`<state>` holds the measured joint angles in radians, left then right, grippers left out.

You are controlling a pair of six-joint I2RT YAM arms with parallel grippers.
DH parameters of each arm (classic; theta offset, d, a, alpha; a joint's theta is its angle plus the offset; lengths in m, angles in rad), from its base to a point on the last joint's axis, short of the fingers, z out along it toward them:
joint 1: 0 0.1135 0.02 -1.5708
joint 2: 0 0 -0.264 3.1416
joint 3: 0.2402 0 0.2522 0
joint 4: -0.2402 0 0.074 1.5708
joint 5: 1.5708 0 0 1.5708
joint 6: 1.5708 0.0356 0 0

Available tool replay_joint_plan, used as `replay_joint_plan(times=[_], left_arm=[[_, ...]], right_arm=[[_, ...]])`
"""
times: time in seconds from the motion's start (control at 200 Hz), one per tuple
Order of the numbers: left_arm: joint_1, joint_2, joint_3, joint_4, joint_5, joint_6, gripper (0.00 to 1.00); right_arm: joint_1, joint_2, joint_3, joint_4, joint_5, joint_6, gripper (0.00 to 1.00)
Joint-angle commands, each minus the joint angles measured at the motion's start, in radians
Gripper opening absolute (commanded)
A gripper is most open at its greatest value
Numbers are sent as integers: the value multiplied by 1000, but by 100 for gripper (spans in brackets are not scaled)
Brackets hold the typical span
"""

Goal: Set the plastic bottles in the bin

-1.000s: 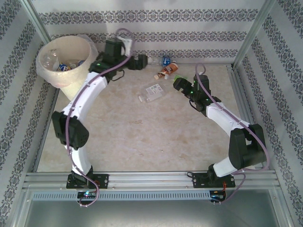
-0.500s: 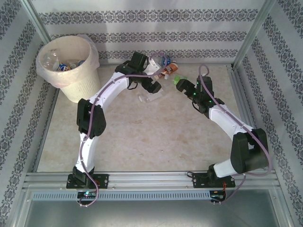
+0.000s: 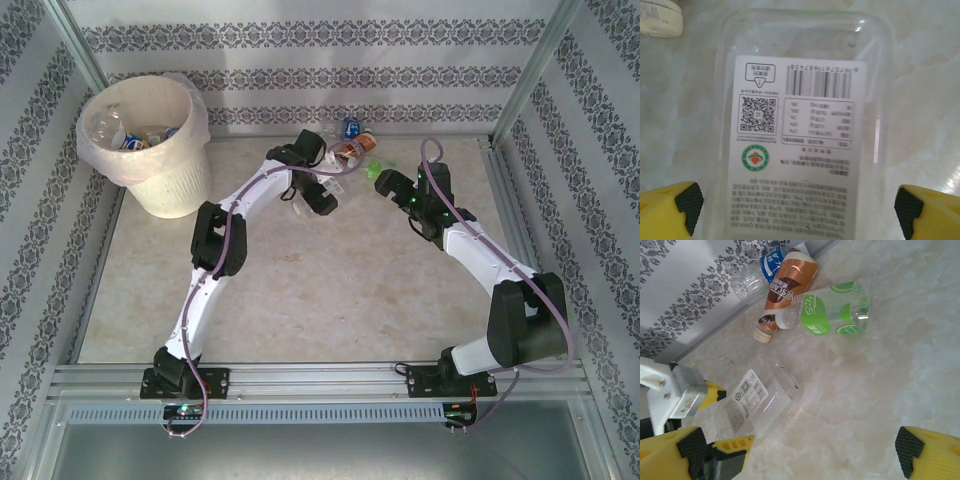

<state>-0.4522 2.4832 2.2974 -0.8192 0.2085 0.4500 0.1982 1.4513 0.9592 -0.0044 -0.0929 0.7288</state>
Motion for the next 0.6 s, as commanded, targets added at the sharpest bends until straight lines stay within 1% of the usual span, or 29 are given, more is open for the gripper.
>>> replay_joint_plan(times=[0.0,0.085,0.195,0.255,0.385,0.49,0.595], left_arm=[[-14,73,102,-49,-100,13,100],[-13,120,160,-72,-109,13,100],[-14,129,161,-62,-87,12,100],[-16,129,161,-58,-90,9,99],[-16,117,162,-48,-90,-8,91],[-16,101,156,-37,-83,-38,82],[-15,74,134,-19,-98,-62,77]], right_arm=[[-11,-34,-2,-9,13,-23,98],[-11,-41,-3,-15,15,-29,98],[-13,-47,-4,-21,19,-34,98],[-15,-50,-5,-22,22,-36,98],[-14,-46,-4,-22,21,-36,98],[-14,-38,0,-16,12,-32,98],[-14,-35,-3,19,-40,-46,98]])
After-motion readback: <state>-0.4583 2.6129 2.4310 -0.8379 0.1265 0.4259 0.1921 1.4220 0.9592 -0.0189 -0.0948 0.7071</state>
